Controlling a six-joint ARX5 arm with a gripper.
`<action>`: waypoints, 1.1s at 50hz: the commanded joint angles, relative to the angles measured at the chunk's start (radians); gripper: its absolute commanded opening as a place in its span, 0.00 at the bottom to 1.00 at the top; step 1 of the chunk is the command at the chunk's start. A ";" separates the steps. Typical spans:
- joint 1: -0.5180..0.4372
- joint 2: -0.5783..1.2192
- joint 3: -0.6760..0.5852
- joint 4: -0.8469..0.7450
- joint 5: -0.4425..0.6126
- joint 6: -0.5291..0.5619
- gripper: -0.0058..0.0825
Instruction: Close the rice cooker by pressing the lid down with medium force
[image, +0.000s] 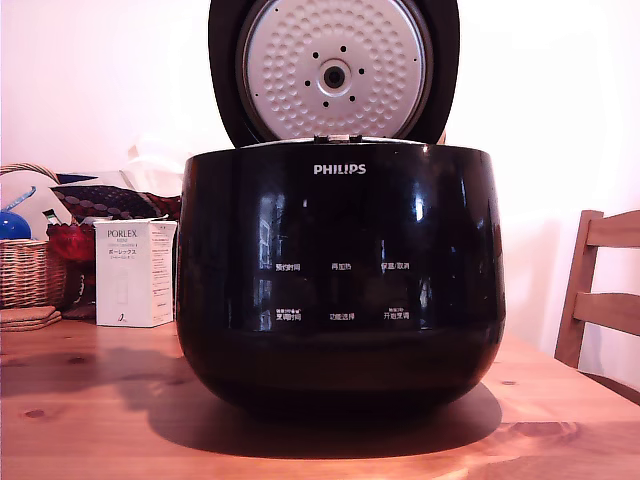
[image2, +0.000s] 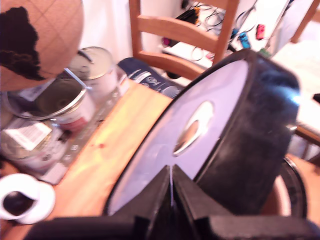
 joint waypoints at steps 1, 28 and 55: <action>-0.016 0.016 -0.010 -0.005 0.018 -0.023 0.04; -0.032 0.031 -0.028 -0.010 0.015 -0.050 0.04; -0.032 0.104 -0.045 -0.011 0.012 -0.053 0.04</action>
